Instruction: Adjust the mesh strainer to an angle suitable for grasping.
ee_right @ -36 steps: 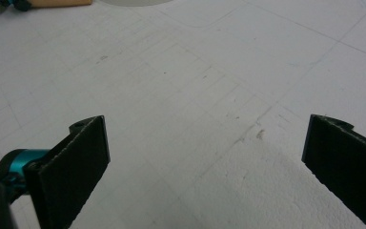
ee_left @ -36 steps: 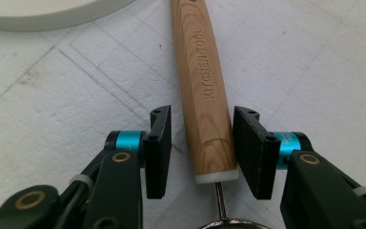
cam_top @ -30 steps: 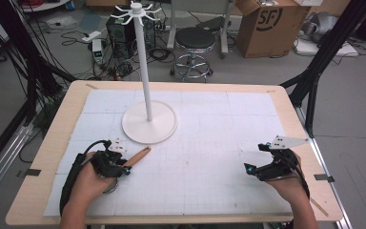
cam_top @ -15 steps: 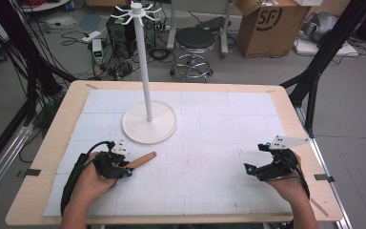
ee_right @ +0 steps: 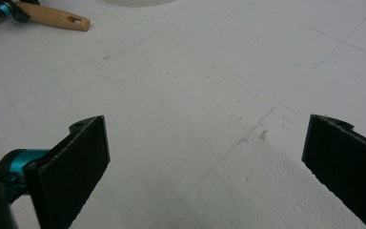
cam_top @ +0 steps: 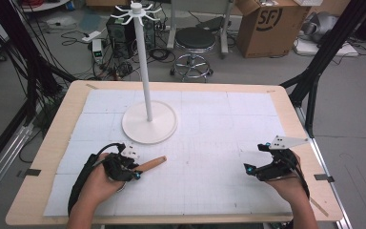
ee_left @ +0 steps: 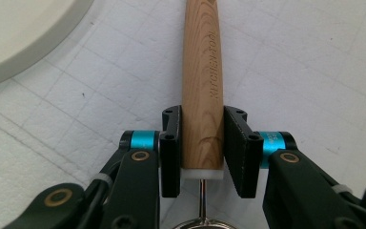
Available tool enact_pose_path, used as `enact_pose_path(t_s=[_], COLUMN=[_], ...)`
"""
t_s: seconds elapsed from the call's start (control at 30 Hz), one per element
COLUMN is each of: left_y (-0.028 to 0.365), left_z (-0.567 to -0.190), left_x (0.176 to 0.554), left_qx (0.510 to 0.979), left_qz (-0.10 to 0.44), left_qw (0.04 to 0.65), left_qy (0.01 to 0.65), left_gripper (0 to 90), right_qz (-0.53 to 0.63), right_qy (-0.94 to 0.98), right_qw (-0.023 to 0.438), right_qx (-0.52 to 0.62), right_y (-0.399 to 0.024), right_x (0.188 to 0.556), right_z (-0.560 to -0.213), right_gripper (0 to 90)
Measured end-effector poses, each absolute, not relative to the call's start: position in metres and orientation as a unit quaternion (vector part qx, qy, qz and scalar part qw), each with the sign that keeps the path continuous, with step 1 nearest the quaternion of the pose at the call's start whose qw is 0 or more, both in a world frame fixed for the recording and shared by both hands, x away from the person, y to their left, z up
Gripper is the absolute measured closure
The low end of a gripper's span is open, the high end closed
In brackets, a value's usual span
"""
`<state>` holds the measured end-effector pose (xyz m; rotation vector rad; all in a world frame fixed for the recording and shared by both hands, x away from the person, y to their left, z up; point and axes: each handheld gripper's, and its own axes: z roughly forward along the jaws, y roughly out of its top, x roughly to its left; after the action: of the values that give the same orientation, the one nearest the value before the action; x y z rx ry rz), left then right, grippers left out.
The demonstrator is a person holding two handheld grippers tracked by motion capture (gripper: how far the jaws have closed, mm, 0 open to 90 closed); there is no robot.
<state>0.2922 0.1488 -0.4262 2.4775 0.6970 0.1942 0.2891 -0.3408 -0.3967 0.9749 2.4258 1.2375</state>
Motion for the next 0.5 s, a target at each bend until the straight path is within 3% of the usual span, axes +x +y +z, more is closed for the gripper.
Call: enact_pose_path(t_s=[0.17, 0.4, 0.5], left_y=[0.1473, 0.1450, 0.1416], left_z=[-0.4282, -0.4264, -0.4251], left_x=[0.2929, 0.2956, 0.2982], left_qx=[0.924, 0.929, 0.934], left_qz=[0.078, 0.085, 0.084], left_qw=[0.266, 0.241, 0.226], left_qy=[0.264, 0.268, 0.264], left_gripper=[67.1, 54.4, 53.2], right_qz=[0.425, 0.426, 0.425], right_qy=[0.832, 0.831, 0.831], right_qw=[0.125, 0.124, 0.123], right_qx=[0.334, 0.336, 0.336], right_y=[-0.3408, -0.3422, -0.3425], right_x=[0.2893, 0.2896, 0.2896], right_z=[-0.3971, -0.3978, -0.3980], right_gripper=[0.8, 0.8, 0.8])
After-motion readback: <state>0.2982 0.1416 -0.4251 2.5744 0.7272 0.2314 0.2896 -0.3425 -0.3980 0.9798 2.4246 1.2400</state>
